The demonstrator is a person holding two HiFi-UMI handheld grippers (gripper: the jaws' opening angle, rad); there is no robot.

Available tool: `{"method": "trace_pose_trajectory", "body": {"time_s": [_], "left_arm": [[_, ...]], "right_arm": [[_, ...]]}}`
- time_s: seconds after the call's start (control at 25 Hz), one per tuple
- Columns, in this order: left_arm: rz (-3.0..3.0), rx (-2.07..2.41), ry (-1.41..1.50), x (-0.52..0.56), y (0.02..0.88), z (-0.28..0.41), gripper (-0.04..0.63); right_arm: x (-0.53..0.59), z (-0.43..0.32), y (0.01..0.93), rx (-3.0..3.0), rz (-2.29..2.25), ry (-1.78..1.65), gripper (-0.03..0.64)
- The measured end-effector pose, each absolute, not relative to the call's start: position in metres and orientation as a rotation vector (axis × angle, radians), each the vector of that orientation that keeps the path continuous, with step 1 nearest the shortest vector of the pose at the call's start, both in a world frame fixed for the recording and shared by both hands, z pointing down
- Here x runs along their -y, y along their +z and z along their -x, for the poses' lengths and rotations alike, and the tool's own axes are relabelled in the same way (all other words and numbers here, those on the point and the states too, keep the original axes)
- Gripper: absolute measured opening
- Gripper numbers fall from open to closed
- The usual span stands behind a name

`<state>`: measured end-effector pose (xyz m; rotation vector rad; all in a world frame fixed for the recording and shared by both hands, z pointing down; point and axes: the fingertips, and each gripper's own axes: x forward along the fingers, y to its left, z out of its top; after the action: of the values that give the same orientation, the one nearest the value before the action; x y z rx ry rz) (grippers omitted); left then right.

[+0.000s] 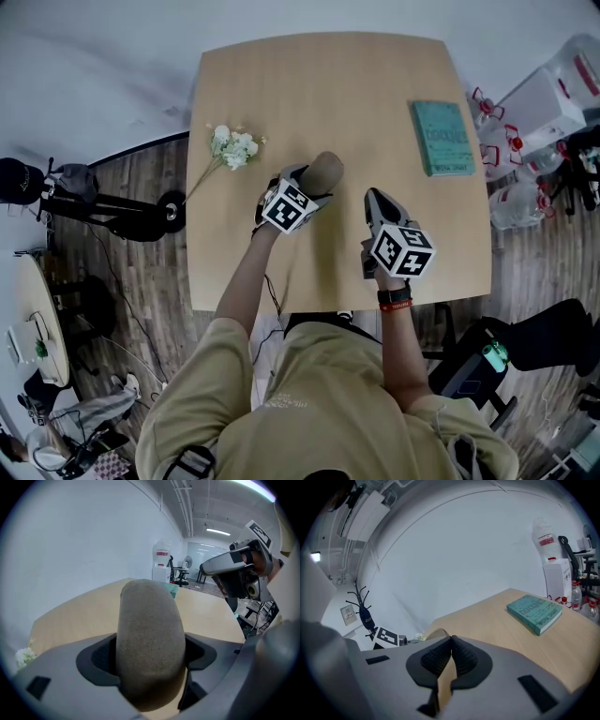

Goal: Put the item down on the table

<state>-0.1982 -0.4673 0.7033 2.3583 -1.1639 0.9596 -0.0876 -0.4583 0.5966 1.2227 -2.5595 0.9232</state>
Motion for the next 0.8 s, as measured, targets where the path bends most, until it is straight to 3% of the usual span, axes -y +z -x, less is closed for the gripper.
{"method": "trace_pose_trajectory", "body": {"time_s": [0.8], "left_arm": [[-2.496, 0.908, 1.365, 0.516, 0.738, 0.211, 0.380]], "right_arm": [[0.494, 0.085, 0.624, 2.506, -1.289, 1.021, 0.015]]}}
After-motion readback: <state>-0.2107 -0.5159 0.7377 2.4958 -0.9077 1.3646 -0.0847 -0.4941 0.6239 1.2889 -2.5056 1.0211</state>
